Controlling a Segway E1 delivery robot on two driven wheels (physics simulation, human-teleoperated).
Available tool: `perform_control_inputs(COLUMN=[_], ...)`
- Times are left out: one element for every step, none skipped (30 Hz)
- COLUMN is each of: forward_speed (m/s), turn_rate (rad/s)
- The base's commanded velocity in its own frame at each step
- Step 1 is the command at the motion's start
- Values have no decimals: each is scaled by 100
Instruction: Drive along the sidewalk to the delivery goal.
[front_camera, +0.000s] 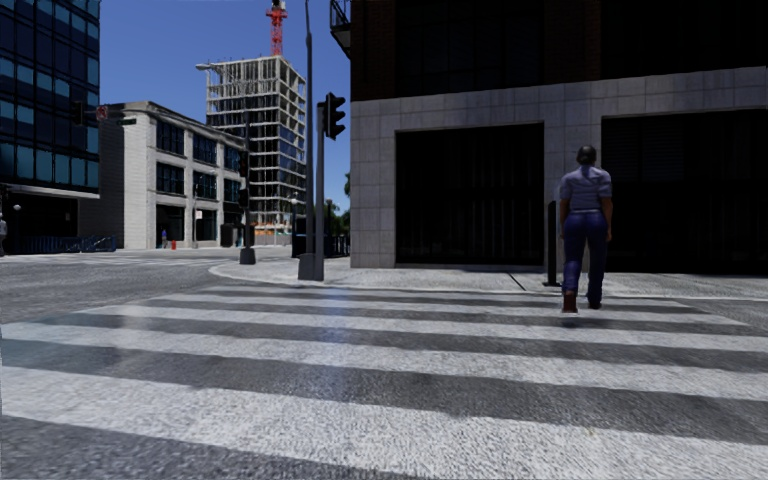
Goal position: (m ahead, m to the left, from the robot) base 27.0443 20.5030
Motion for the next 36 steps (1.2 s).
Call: perform_control_inputs(forward_speed=[200, 200, 200, 200, 200, 200, 200, 200, 200, 200, 200, 200, 200, 200, 200, 200, 200, 200, 200, 200, 200, 200, 200, 200, 200, 200, 200, 200, 200, 200, 200, 200, 200, 200, 200, 200], turn_rate=[0, 0, 0, 0, 0, 0, 0, 0, 0, 0, 0, 0, 0, 0, 0, 0, 0, 0, 0, 0, 0, 0, 0, 0, 0, 0, 0, 0, 0, 0, 0, 0, 0, 0, 0, 0])
